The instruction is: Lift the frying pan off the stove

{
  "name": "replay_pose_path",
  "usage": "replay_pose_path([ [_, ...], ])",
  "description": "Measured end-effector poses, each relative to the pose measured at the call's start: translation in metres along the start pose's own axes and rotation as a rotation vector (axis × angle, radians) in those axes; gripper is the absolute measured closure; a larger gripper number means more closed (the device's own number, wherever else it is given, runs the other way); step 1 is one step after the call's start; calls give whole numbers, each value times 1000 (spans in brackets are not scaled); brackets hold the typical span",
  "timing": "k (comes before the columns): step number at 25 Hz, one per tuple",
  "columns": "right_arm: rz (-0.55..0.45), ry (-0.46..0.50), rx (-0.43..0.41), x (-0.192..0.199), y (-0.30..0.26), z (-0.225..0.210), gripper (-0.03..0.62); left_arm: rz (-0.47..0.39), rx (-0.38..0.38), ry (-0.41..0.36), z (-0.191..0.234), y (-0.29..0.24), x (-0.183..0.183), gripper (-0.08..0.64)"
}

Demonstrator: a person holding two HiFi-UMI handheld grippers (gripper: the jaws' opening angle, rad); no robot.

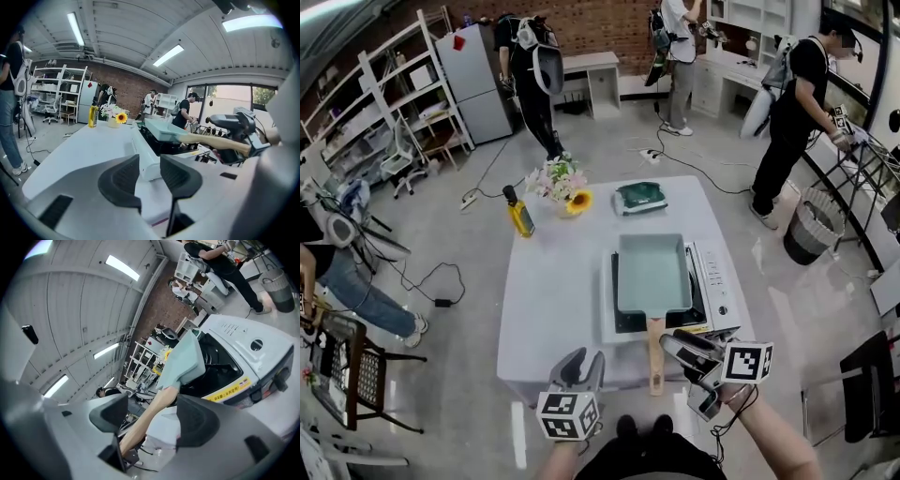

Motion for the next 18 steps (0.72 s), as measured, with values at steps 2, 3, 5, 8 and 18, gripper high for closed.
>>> replay_pose_path([
  [2, 34, -2, 8, -3, -7, -4, 278, 0, -10, 4, 3, -1, -1, 426],
  [3, 51, -8, 10, -5, -10, -7, 278, 0, -15, 6, 5, -2, -1, 426],
  [5, 74, -38, -14, -7, -18, -11, 275, -1, -25, 15, 8, -3, -1, 426],
  [8, 97, -84, -46, -11, -26, -20, 272, -3, -39, 38, 11, -5, -1, 426],
  [18, 174, -138, -16, -17, -48, -41, 273, 0, -77, 54, 17, -11, 1, 426],
])
Point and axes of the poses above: the fingertips, and each gripper's own axes: y backward along the fingers, z to its left, x out of its underside, the point moved 10 cm from there along y, backward along the fingers, and after that the axes turned 5 degrees about -z, right-handed, at the moved point
